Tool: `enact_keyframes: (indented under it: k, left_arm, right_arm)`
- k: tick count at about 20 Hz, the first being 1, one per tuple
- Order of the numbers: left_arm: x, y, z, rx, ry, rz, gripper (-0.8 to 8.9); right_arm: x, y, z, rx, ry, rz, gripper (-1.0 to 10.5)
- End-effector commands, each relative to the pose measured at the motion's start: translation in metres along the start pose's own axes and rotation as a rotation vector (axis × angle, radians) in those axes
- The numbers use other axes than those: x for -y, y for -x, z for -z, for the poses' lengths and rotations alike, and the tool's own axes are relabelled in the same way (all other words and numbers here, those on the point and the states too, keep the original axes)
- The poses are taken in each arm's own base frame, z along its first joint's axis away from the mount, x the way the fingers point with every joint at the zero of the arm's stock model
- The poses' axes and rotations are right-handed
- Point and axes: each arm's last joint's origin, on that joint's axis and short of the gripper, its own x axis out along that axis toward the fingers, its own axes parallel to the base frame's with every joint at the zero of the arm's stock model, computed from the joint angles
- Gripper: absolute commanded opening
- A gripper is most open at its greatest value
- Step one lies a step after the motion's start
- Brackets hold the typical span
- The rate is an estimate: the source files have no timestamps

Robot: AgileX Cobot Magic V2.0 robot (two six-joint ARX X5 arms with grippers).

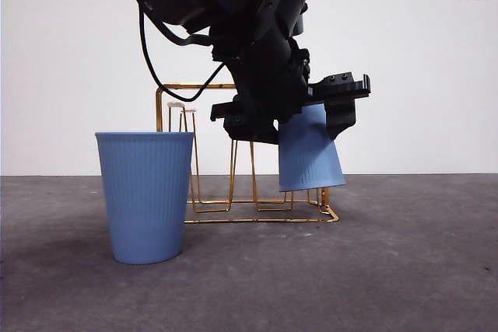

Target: Pick up cup 1,put cup 1 in the cup rack,pick up cup 2,put cup 2 in the cup rack

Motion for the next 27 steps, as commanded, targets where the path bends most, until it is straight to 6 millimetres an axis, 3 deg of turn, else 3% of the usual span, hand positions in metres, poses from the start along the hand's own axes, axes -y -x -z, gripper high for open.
enact_keyframes:
  k: [1, 10, 18, 23, 27]
  left_arm:
    - [-0.001, -0.003, 0.016, -0.081, -0.011, 0.009, 4.23]
    - [-0.001, -0.002, 0.019, -0.148, -0.005, 0.057, 4.55]
    - [-0.003, 0.008, 0.026, -0.333, -0.004, 0.124, 4.54]
    - [-0.003, 0.029, 0.009, -0.382, 0.021, 0.191, 4.53]
    - [0.007, 0.055, -0.013, -0.389, 0.072, 0.393, 4.4]
  right_arm:
    - [0.0, -0.001, 0.001, -0.002, 0.005, 0.003, 1.9]
    - [0.0, -0.001, 0.001, -0.002, 0.005, 0.003, 1.9]
    - [0.0, -0.001, 0.001, -0.002, 0.019, 0.004, 1.9]
    - [0.0, -0.001, 0.001, -0.003, 0.019, 0.004, 1.9]
    - [0.0, -0.002, 0.001, -0.008, 0.019, 0.004, 1.9]
